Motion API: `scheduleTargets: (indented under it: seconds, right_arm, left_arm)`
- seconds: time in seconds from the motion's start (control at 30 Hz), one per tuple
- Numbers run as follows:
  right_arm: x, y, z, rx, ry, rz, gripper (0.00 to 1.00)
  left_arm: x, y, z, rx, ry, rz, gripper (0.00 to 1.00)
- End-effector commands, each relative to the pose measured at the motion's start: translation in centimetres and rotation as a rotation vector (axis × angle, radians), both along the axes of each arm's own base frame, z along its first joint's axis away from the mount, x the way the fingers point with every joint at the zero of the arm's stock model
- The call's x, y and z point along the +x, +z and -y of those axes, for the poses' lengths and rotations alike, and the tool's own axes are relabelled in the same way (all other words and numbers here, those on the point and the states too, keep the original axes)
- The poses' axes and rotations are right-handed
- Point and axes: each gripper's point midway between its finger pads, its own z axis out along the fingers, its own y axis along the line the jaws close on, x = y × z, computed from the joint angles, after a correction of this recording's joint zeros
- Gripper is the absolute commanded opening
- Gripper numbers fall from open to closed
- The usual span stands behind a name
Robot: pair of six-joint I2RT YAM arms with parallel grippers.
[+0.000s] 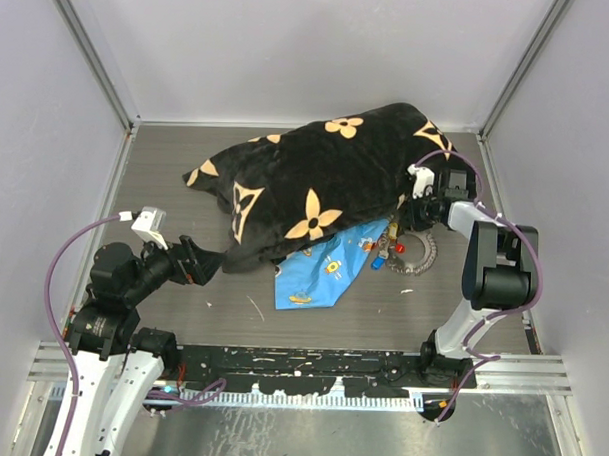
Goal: Remove the keys from the keyring
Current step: Pick up the keyring from the center of the board.
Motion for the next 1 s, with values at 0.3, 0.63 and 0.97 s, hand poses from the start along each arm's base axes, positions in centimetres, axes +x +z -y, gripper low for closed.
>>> scheduleTargets:
  seconds: [0.3, 0.63, 0.97]
  right_arm:
    - [-0.6, 3.8, -1.5, 0.104, 0.114, 0.116, 0.01]
    - [-2.7, 5.9, -1.7, 0.148, 0.203, 0.174, 0.01]
    - [-5.1, 8.5, -3.7, 0.201, 0.354, 0.252, 0.01]
  left_arm:
    - [0.2, 1.2, 0.2, -0.011, -0.012, 0.058, 0.98]
    - [0.2, 1.2, 0.3, -0.014, -0.018, 0.055, 0.98]
    - [0.1, 1.4, 0.8, -0.031, -0.046, 0.059, 0.98]
